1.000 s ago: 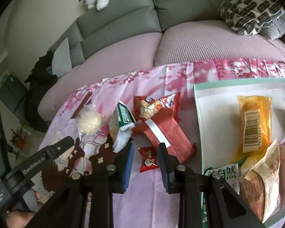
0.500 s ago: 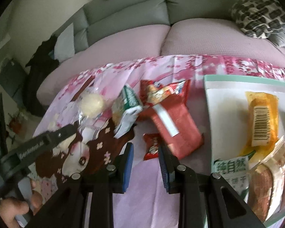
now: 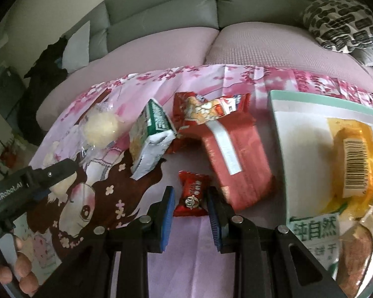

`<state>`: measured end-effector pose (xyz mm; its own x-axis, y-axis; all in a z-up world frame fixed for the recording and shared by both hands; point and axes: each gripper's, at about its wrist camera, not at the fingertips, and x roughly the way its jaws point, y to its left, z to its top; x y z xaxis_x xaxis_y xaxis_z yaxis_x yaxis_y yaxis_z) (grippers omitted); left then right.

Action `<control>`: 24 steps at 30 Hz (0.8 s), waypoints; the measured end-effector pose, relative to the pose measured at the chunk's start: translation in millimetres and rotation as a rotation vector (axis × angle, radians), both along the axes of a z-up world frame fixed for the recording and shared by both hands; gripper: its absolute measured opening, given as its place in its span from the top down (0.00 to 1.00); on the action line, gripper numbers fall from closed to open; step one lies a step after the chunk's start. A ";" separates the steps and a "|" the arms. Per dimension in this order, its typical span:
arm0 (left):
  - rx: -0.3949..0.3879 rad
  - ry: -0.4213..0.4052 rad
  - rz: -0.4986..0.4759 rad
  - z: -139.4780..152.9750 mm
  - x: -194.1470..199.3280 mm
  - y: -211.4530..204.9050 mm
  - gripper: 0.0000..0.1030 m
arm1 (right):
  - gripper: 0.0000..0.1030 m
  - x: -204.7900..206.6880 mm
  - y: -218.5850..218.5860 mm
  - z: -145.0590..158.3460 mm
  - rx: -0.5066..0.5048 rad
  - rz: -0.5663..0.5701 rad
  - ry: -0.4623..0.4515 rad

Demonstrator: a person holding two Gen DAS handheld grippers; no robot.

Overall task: Organize snacks
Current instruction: 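Lift and carry the orange-lidded cake and red candy over the white tray with both tools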

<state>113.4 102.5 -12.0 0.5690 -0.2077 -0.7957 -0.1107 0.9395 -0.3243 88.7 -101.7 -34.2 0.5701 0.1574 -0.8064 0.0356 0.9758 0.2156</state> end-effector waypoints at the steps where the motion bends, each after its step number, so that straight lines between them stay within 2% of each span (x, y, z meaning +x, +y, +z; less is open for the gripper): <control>1: 0.002 0.001 -0.002 -0.2 0.1 -0.8 0.52 | 0.71 1.0 1.4 -2.0 -0.008 0.001 0.005; 4: 0.006 0.002 -0.009 -0.4 0.4 -3.8 0.52 | 0.72 1.0 0.1 -4.1 0.007 -0.009 0.005; 7: 0.013 -0.001 -0.014 0.8 0.1 -6.2 0.53 | 0.79 0.1 -4.8 -3.0 0.032 -0.023 0.003; 11: 0.022 -0.009 -0.019 3.3 -0.8 -7.8 0.52 | 0.79 -3.1 -8.9 2.4 0.051 -0.032 -0.005; 24: 0.044 -0.074 -0.044 26.6 -8.9 -19.4 0.53 | 0.79 -26.2 -16.9 55.4 0.106 -0.016 -0.131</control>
